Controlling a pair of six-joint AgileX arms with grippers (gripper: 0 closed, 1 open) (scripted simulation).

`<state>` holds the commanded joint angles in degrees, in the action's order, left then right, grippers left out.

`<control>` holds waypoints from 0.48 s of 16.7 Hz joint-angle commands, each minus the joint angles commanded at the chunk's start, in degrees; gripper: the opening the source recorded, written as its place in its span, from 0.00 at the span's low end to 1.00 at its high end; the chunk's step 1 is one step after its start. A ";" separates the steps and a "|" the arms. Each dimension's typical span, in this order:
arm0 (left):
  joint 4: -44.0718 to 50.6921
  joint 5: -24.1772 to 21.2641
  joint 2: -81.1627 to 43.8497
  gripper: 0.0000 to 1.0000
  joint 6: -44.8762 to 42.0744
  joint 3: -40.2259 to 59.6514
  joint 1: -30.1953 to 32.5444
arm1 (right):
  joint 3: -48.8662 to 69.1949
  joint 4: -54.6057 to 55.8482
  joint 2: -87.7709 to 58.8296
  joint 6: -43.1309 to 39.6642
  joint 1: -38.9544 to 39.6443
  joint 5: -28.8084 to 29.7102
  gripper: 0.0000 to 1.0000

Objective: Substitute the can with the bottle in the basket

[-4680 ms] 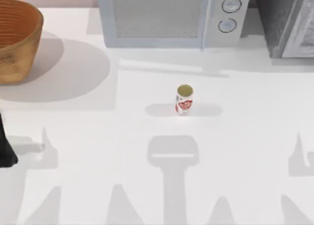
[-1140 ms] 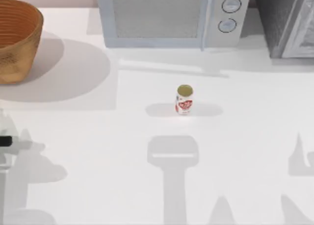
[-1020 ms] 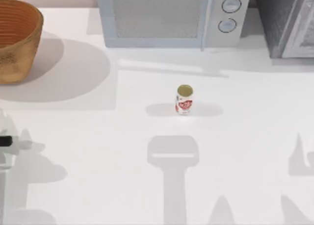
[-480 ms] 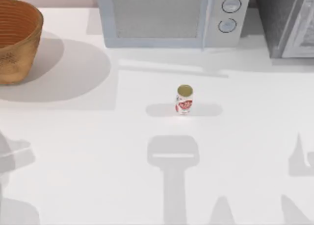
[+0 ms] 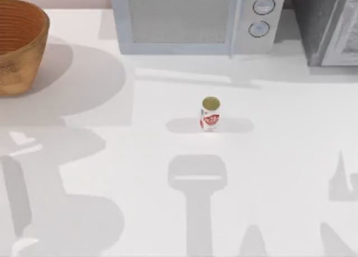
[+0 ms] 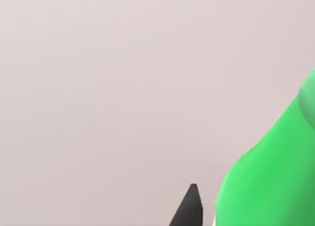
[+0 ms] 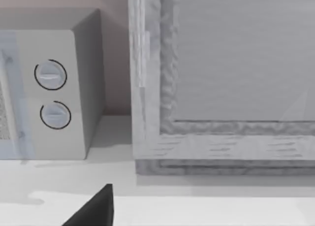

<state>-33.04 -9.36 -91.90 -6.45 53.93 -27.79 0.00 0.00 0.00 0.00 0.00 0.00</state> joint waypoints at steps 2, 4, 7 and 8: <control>8.95 -1.37 1.64 0.00 0.35 4.88 3.55 | 0.00 0.00 0.00 0.00 0.00 0.00 1.00; 15.82 -3.27 2.70 0.00 0.97 8.67 7.51 | 0.00 0.00 0.00 0.00 0.00 0.00 1.00; 21.73 -5.90 2.90 0.00 1.83 12.25 12.28 | 0.00 0.00 0.00 0.00 0.00 0.00 1.00; 22.50 -6.32 2.77 0.00 1.96 12.77 13.04 | 0.00 0.00 0.00 0.00 0.00 0.00 1.00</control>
<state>-10.54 -15.68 -89.13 -4.48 66.70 -14.75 0.00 0.00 0.00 0.00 0.00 0.00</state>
